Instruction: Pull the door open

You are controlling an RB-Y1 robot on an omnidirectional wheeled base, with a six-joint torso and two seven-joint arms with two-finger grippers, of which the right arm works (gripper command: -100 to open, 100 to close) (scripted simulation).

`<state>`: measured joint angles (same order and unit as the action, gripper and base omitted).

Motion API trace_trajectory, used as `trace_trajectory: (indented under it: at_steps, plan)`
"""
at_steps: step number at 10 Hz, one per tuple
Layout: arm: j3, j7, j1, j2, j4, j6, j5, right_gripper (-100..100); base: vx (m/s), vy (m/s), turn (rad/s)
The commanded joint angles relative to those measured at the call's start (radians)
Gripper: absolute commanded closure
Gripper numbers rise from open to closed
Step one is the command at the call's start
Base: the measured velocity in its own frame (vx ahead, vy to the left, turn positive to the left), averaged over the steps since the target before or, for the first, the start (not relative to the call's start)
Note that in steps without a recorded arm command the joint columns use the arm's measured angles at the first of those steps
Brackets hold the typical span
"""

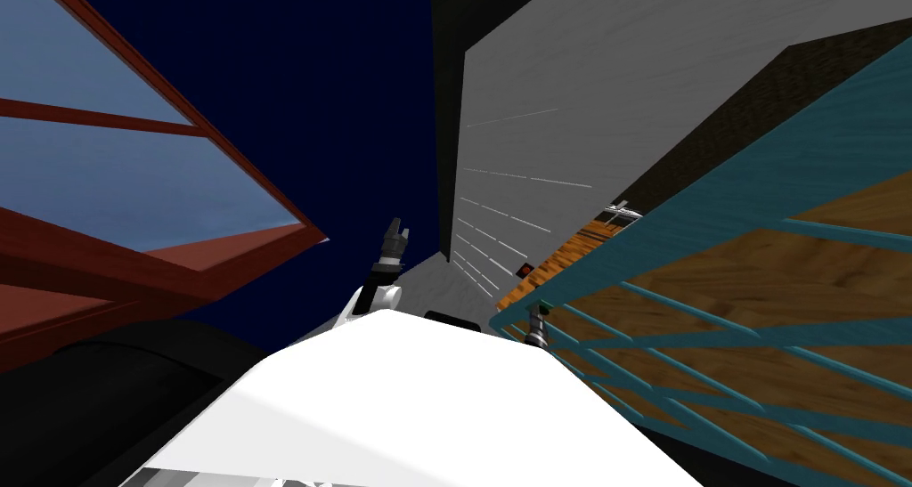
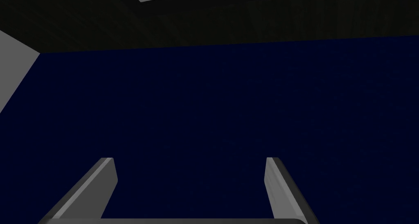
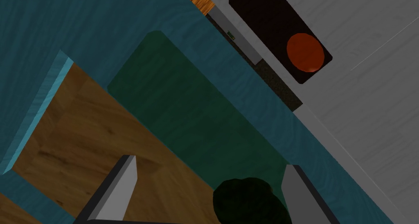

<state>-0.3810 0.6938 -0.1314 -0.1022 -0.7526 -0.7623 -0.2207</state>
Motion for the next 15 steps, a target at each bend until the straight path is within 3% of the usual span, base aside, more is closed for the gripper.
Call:
trace_trajectory:
  at_steps: [1,7,10,13,15]
  plan:
    - [-0.024,-0.040,-0.005,-0.022,0.010,-0.009,-0.014,100,-0.039,-0.004,0.031]
    - [-0.017,-0.157,-0.011,-0.027,0.005,-0.014,-0.027,100,-0.020,-0.001,0.046]
    - [-0.017,-0.165,-0.011,-0.027,0.005,-0.014,-0.027,100,-0.023,0.001,0.008]
    - [-0.013,-0.248,-0.016,-0.031,0.001,-0.017,-0.036,100,-0.042,-0.006,0.092]
    - [-0.013,-0.248,-0.016,-0.031,0.001,-0.017,-0.036,100,-0.008,-0.009,0.005]
